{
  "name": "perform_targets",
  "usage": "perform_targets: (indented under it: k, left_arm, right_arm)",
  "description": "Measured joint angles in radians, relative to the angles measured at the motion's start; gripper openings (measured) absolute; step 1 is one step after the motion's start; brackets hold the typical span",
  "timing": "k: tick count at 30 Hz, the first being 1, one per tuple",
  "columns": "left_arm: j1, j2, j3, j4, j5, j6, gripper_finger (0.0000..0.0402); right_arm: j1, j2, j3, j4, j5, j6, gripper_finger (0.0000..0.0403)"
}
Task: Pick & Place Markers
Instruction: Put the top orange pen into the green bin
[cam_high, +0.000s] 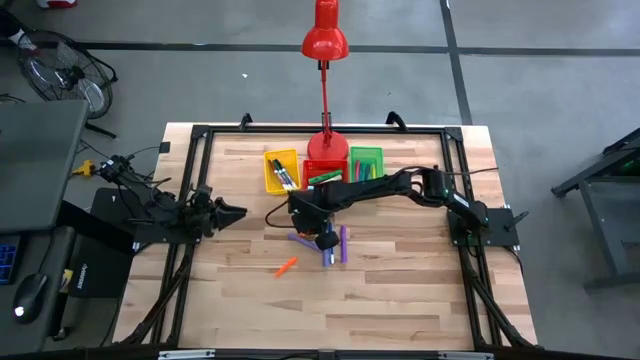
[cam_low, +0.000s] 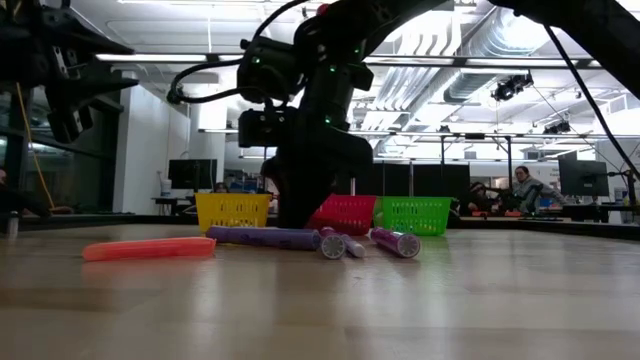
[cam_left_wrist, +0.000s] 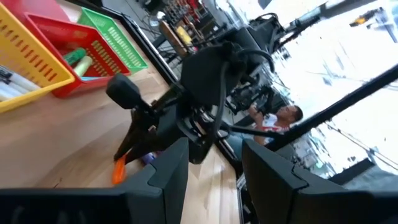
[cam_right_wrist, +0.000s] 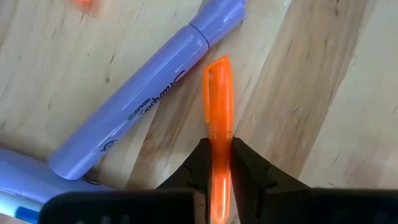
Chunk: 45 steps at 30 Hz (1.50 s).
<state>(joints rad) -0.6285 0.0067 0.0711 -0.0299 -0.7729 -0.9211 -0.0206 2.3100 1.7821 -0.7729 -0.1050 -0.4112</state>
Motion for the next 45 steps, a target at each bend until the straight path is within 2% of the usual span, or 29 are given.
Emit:
perform_targets:
  k: [5,15,21,29,36,42,45]
  left_arm:
    - [0.000,0.012,0.000,0.000,-0.006,0.014,0.0147]
    - [0.000,0.066,0.000,0.035,-0.097,0.098,0.0147]
    - [0.000,0.096,0.000,0.050,-0.113,0.121,0.0147]
    - [0.000,0.103,0.001,0.279,-0.123,0.377,0.0147]
    - [0.001,0.107,0.001,0.337,-0.161,0.426,0.0147]
    - [0.002,0.225,0.001,0.462,-0.181,0.448,0.0147]
    - [0.033,0.309,0.001,0.542,-0.152,0.444,0.0147]
  right_arm:
    - [-0.035,-0.050,-0.007,-0.053,-0.008,0.095,0.0032]
    - [-0.107,-0.106,-0.001,-0.137,-0.017,0.171,0.0029]
    - [-0.156,-0.159,0.000,-0.191,-0.026,0.256,0.0027]
    - [-0.229,-0.274,0.001,-0.220,-0.023,0.274,0.0028]
    - [-0.310,-0.339,0.003,-0.239,-0.017,0.251,0.0029]
    - [-0.379,-0.352,0.003,-0.255,-0.021,0.202,0.0027]
    - [-0.405,-0.352,0.003,-0.271,-0.024,0.177,0.0029]
